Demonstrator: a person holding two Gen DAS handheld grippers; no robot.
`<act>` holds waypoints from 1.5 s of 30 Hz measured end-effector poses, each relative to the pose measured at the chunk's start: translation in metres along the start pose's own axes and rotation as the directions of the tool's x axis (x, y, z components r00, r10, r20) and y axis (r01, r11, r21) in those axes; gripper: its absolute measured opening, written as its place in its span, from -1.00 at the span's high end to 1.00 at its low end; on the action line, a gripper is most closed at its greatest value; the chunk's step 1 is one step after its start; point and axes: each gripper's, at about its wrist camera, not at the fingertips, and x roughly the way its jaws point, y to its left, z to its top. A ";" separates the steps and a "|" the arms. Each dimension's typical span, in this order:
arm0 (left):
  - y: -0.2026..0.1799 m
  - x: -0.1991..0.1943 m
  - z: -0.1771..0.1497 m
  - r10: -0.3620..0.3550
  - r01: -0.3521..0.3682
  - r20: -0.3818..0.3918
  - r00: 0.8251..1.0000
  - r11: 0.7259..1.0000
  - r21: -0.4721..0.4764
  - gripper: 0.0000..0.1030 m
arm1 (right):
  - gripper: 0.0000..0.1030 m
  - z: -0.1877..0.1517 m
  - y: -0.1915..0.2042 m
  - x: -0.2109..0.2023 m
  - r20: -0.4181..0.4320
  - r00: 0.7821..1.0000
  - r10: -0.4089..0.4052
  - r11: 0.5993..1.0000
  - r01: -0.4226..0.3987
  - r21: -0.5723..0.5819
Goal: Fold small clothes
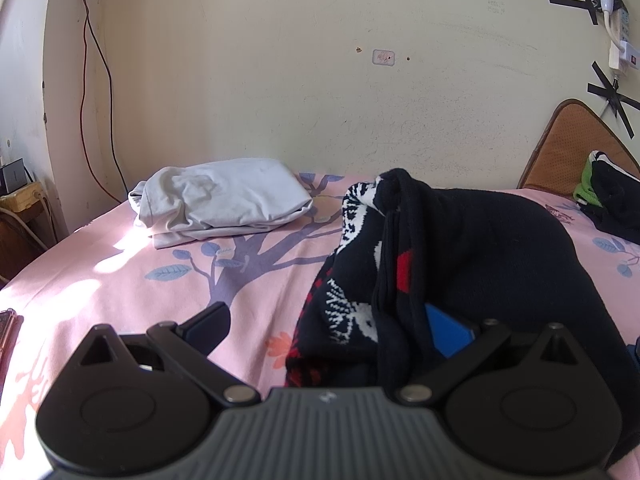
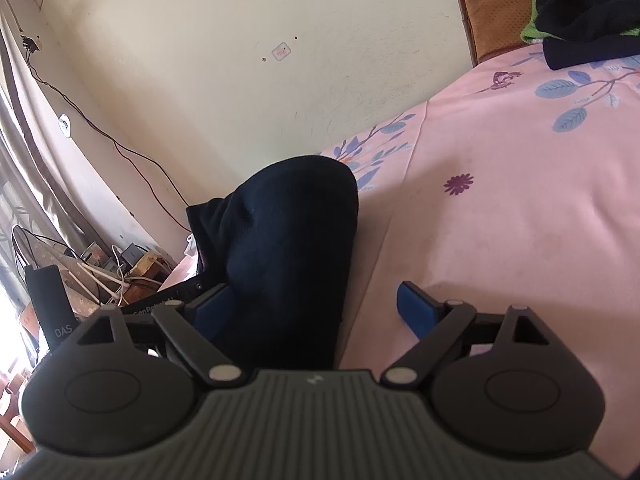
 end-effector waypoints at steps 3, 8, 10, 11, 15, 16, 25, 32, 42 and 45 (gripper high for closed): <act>0.001 -0.001 0.000 -0.003 0.003 0.002 1.000 1.000 -0.002 -1.00 | -0.78 0.000 0.000 0.000 0.000 1.000 -0.001 1.000 0.001 -0.001; 0.000 -0.001 0.000 -0.002 0.002 0.002 1.000 1.000 -0.002 -1.00 | -0.79 0.000 0.000 0.000 0.001 1.000 -0.001 1.000 0.001 0.000; 0.001 -0.001 0.000 -0.002 0.002 0.002 1.000 1.000 -0.002 -1.00 | -0.79 0.000 0.001 0.000 0.000 1.000 -0.002 1.000 0.002 -0.001; 0.001 -0.001 -0.001 -0.003 0.003 0.004 1.000 1.000 -0.003 -1.00 | -0.79 0.000 0.000 0.000 0.000 1.000 -0.002 1.000 0.002 -0.001; 0.001 -0.004 -0.002 -0.004 0.005 0.016 1.000 1.000 -0.006 -1.00 | -0.80 -0.001 0.001 0.000 0.000 1.000 -0.003 1.000 0.003 -0.003; 0.001 -0.005 -0.003 -0.005 0.005 0.020 1.000 1.000 -0.007 -1.00 | -0.80 -0.001 0.001 0.000 0.000 1.000 -0.003 1.000 0.003 -0.003; 0.002 -0.008 -0.006 -0.015 0.015 0.009 1.000 1.000 -0.017 -1.00 | -0.85 0.000 0.001 0.002 -0.007 1.000 0.001 1.000 -0.002 -0.016; 0.030 0.002 -0.009 -0.149 0.136 -0.057 0.987 0.975 -0.177 -1.00 | -0.87 0.000 0.004 0.004 -0.013 1.000 -0.011 0.999 0.011 -0.035; 0.048 0.015 -0.008 -0.305 0.278 -0.107 0.946 0.936 -0.214 -1.00 | -0.87 0.008 0.026 0.039 -0.088 0.994 -0.069 0.984 0.053 -0.173; 0.045 0.014 -0.008 -0.299 0.274 -0.105 0.948 0.939 -0.207 -1.00 | -0.87 0.010 0.035 0.055 -0.098 0.991 -0.089 0.976 0.067 -0.207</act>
